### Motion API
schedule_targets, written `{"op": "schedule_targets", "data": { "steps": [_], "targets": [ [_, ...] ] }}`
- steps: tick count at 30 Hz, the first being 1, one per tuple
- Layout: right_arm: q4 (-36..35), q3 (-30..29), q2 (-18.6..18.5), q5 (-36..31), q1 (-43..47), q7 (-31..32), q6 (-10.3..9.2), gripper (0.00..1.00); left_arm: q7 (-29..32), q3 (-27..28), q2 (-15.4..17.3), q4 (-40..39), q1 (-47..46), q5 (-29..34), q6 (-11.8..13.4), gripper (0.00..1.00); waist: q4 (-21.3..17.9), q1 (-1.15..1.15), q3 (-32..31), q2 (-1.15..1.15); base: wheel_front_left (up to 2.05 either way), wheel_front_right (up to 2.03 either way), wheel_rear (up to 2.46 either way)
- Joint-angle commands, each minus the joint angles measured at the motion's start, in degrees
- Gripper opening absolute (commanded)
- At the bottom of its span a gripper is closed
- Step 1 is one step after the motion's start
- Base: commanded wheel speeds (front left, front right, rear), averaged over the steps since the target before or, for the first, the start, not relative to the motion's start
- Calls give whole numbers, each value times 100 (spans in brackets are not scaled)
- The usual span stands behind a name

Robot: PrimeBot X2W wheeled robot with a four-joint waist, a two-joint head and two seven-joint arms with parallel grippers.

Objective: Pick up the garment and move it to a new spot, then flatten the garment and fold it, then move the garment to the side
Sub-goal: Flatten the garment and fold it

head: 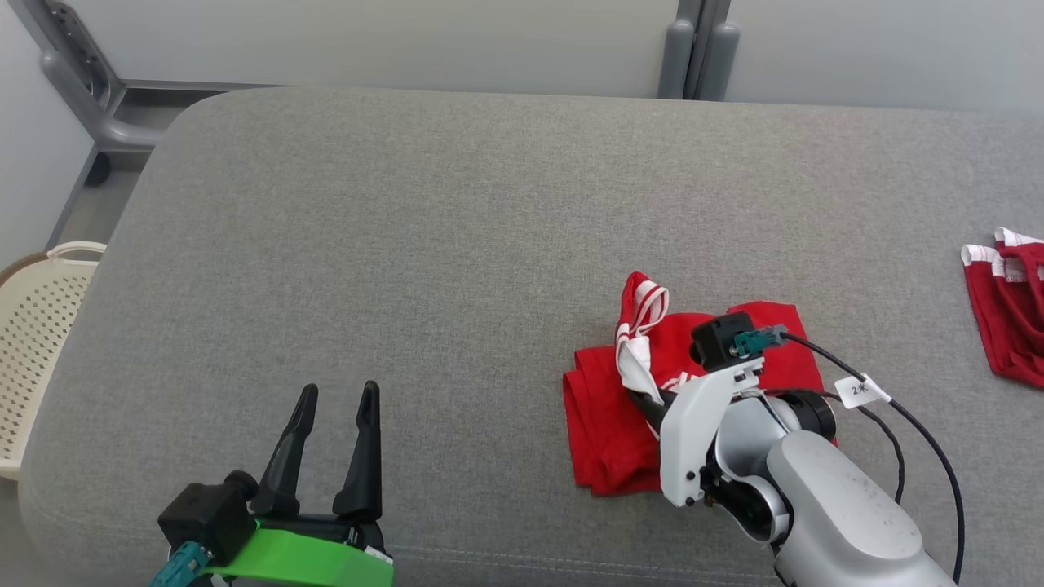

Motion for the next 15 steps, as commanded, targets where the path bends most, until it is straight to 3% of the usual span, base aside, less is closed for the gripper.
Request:
{"op": "schedule_targets", "data": {
  "steps": [1, 2, 3, 5, 6, 7, 15],
  "targets": [
    [101, 71, 9, -80, -111, -75, 1, 0, -21, 7, -11, 24, -48, -23, -37, 100, 64, 0, -25, 0, 0, 0, 0],
    [186, 99, 22, -90, -137, -110, 1, 0, -26, 8, -13, 31, -41, -23, -39, 100, 75, 0, -35, 0, 0, 0, 0],
    [258, 127, 35, -101, -155, -151, 1, 9, -31, 11, -16, 38, -32, -23, -41, 100, 85, 0, -47, 0, 0, 0, 0],
    [393, 203, 77, -120, -205, -196, 1, 45, -38, 11, -18, 53, -7, -25, -40, 100, 94, 0, -74, 0, 0, 0, 0],
    [434, 241, 98, -115, -224, -219, 1, 93, -41, 16, -16, 57, 7, -28, -39, 100, 92, 0, -89, 0, 0, 0, 0],
    [462, 284, 112, -112, -233, -229, 1, 100, -42, 21, -13, 61, 24, -27, -40, 100, 87, 0, -104, 0, 0, 0, 0],
    [-65, 582, 58, -81, -159, -506, 0, 100, -40, -6, 17, 30, 127, -12, 14, 100, -76, 0, -223, 0, 0, 0, 0]
  ]
}}
